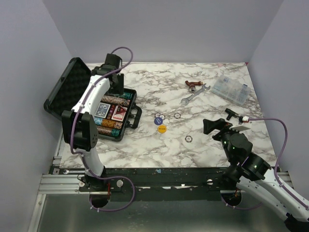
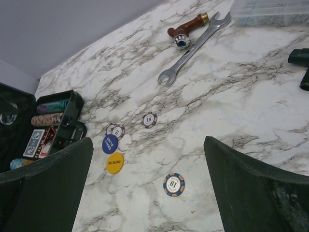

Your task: Pack up texas hold em set

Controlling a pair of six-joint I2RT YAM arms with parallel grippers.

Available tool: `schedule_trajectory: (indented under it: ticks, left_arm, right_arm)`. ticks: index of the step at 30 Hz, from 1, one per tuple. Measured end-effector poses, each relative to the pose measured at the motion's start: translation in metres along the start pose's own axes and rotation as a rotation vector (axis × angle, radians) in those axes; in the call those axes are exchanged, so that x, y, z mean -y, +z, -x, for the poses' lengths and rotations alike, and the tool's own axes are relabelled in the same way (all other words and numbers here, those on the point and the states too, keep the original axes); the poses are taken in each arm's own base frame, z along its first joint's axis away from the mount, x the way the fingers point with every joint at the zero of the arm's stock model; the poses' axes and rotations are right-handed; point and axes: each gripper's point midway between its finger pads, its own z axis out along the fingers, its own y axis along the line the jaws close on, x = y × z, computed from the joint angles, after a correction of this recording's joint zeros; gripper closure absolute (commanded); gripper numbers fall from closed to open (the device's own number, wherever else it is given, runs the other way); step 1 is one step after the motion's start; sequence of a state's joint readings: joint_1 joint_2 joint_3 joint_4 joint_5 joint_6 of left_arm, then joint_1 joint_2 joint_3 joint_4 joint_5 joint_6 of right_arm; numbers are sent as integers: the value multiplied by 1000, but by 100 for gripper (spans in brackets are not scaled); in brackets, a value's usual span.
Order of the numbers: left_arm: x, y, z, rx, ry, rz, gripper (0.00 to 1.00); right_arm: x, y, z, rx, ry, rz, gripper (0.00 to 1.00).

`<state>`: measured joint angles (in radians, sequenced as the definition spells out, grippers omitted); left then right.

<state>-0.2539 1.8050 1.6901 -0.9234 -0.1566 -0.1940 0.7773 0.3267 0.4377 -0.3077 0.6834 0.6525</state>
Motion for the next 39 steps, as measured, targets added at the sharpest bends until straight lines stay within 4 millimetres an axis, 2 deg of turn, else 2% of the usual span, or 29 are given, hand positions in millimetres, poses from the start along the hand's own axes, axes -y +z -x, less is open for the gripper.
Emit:
schedule_trajectory:
  ticks: [2,5,11,16,19,30,39]
  left_arm:
    - [-33,6,0,-18,-59,50,72]
    - [-60,20,-9,-68,-113,82,73]
    - [-88,48,-26,-145,-183,101,72]
    - [-91,65,-53,-207,-192,108,69]
    - [-92,71,-59,-225,-190,117,68]
    - [-111,83,-48,-215,-233,135,68]
    - [-114,95,-46,-231,-246,123,63]
  right_arm:
    - [0,0,0,-1,0,1,0]
    - [0,0,0,-1,-1,2,0]
    - [-1,-1,1,1,1,5,0]
    - [0,0,-1,-3,-4,4,0]
    - [0,1,-4,-13,-13,-4,0]
    - [1,5,-11,-38,-33,-13,0]
    - [1,5,-13,-45,-37,-14,0]
